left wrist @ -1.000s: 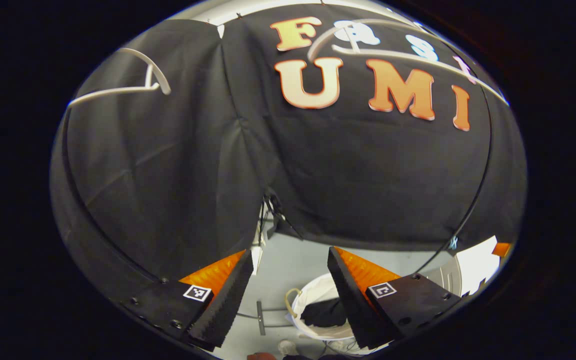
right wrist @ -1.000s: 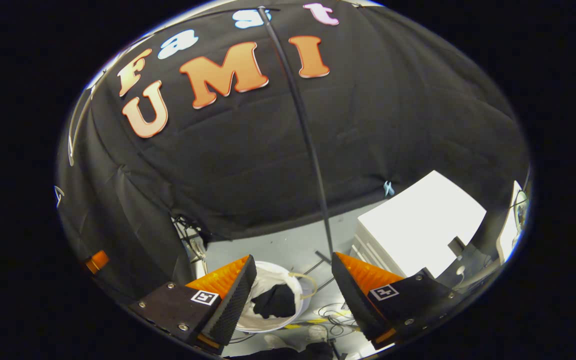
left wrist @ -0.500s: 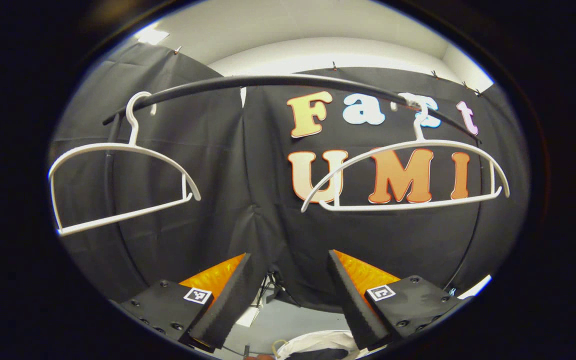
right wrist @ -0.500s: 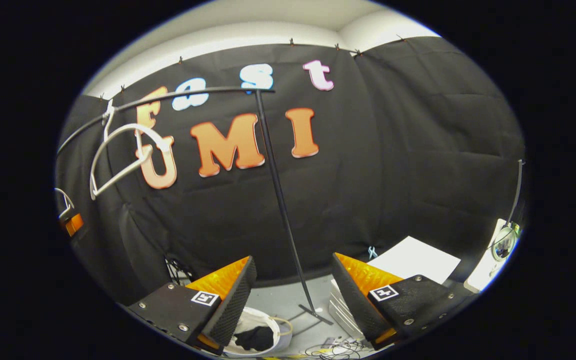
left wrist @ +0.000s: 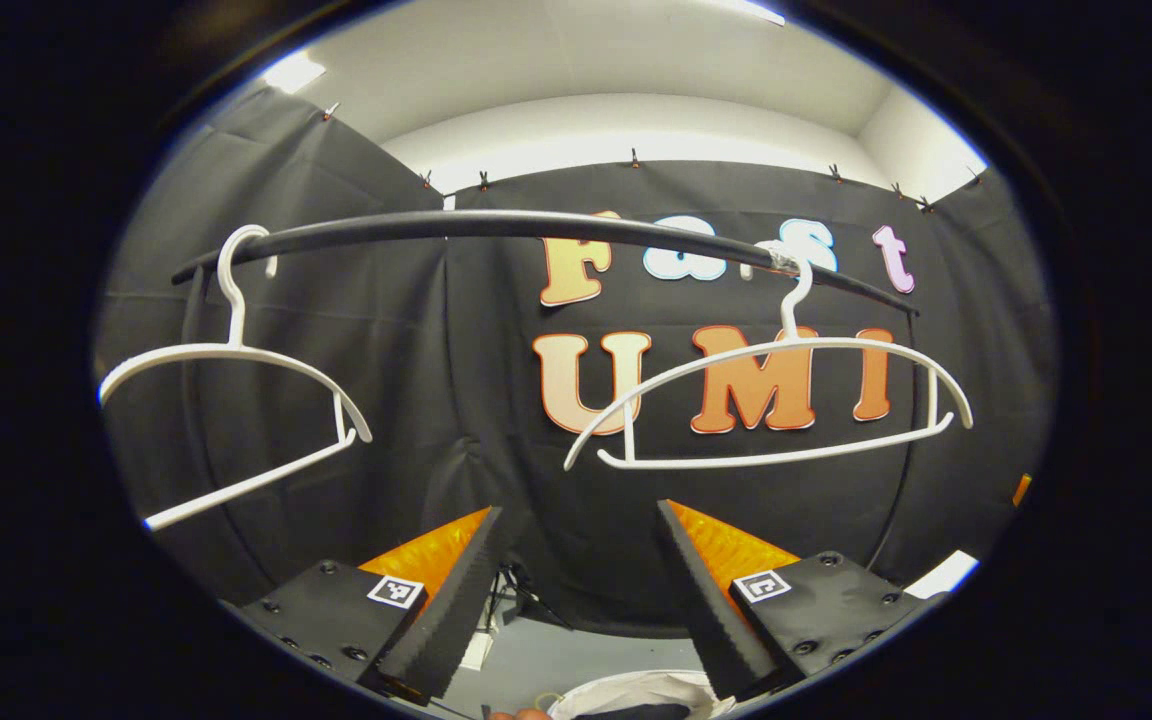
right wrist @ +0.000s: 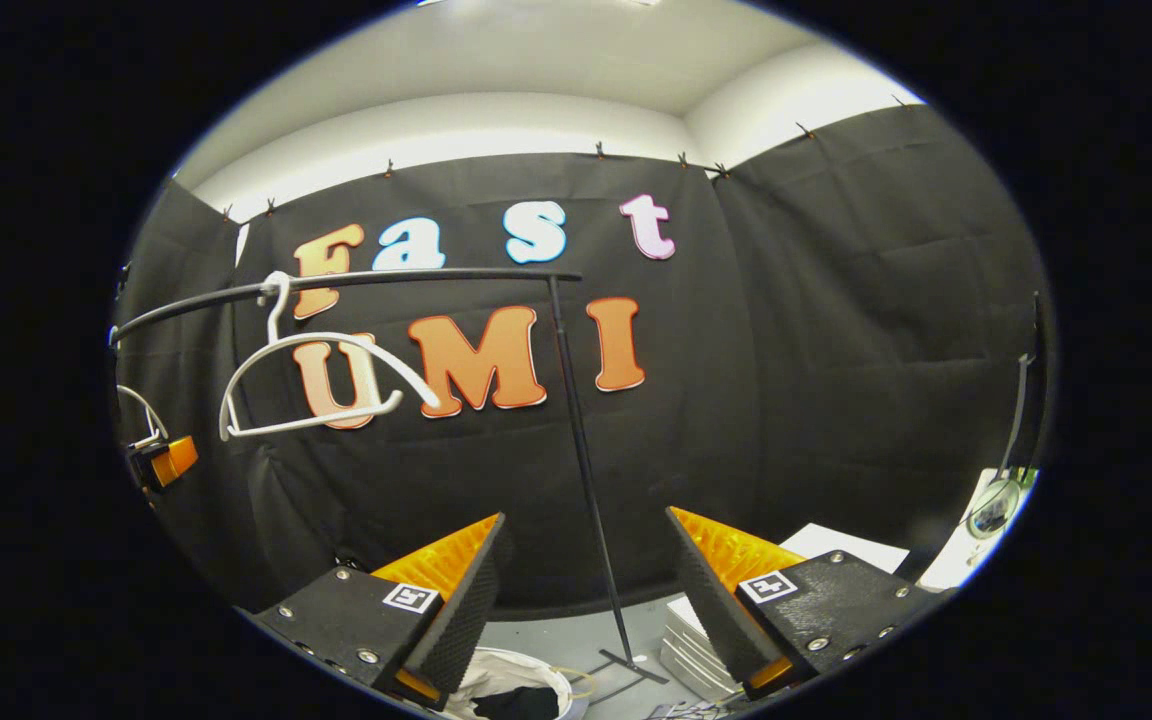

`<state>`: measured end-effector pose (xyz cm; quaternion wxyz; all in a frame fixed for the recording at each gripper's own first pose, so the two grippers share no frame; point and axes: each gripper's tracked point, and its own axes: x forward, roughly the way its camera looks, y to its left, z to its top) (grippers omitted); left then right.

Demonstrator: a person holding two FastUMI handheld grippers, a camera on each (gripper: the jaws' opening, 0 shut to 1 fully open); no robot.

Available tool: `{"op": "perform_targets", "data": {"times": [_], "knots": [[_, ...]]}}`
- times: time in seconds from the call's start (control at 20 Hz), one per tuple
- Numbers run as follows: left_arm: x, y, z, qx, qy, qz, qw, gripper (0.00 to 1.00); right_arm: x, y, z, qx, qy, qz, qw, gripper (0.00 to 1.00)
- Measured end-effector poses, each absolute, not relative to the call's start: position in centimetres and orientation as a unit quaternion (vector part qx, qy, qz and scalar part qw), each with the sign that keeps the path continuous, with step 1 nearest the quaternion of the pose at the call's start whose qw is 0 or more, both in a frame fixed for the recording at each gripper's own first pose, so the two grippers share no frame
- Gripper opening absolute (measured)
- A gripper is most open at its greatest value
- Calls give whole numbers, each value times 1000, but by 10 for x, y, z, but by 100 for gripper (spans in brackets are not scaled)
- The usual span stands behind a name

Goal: Grasp the clothes on the hanger with both hands and then place them into the laundry hamper below.

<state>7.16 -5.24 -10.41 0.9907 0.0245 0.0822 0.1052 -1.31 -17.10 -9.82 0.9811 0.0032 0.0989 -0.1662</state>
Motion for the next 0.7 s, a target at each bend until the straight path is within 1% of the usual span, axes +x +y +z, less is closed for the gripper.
{"op": "perform_targets", "data": {"times": [0.2,0.4,0.5,0.65,0.7], "knots": [[32,-23,-105,15,70,103,992,98,-25,-119,-78,-15,82,-144,986,94],[-6,23,-91,9,59,133,989,97,-33,-76,-72,-6,69,-117,991,94],[-18,40,-81,18,54,141,988,94,-34,-63,-73,7,67,-114,991,94],[-30,49,-79,18,60,137,989,93,-40,-51,-77,12,70,-114,991,93],[-33,47,-80,18,64,132,989,100,-42,-49,-78,10,72,-115,991,100]]}}
